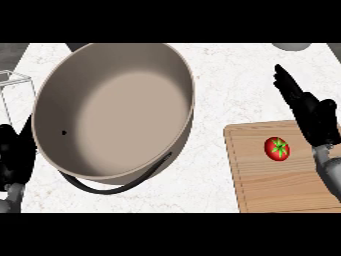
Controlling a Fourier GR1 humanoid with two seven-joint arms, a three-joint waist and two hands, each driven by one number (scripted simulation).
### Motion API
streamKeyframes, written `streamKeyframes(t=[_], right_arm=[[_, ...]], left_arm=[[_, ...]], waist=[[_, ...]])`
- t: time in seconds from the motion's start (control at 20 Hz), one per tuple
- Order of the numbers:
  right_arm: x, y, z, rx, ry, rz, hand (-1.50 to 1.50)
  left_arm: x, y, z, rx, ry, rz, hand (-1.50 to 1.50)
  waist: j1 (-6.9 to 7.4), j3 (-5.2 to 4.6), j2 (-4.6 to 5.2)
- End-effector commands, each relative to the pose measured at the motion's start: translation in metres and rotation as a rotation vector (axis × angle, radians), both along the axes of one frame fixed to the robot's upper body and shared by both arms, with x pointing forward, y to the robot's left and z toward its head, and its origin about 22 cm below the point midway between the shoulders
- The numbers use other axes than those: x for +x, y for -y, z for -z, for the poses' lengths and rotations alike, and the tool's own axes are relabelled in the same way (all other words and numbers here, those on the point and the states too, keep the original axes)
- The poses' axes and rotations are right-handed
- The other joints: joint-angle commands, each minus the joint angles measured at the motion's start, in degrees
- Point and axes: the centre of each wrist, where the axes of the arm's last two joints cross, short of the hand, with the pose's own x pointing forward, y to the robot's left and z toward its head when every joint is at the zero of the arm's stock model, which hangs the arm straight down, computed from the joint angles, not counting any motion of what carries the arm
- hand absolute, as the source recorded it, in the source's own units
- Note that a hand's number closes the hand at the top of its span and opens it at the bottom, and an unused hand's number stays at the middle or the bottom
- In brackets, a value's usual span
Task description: Pick the tomato from the cutting board and place it in the pot
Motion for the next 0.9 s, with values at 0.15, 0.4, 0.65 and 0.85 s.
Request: streamKeyframes(t=[0.15,0.4,0.65,0.85], right_arm=[[-0.048,0.102,0.042,0.061,-0.178,0.302,1.5],[-0.063,0.148,0.023,-0.503,0.159,0.44,-1.5],[-0.124,0.151,0.057,-0.401,0.277,0.444,-1.5],[-0.132,0.151,0.027,-0.423,0.18,0.348,-1.5]], left_arm=[[-0.008,-0.027,-0.011,0.118,0.059,0.019,0.0],[-0.016,-0.023,-0.003,0.109,0.026,0.019,0.0],[-0.028,-0.03,-0.001,0.104,0.042,0.057,0.0],[-0.021,-0.01,0.0,0.108,0.026,0.073,0.0]], waist=[[0.56,-2.23,1.13],[-0.8,-2.28,0.52],[0.9,-2.3,1.02],[1.6,-2.34,1.2]])
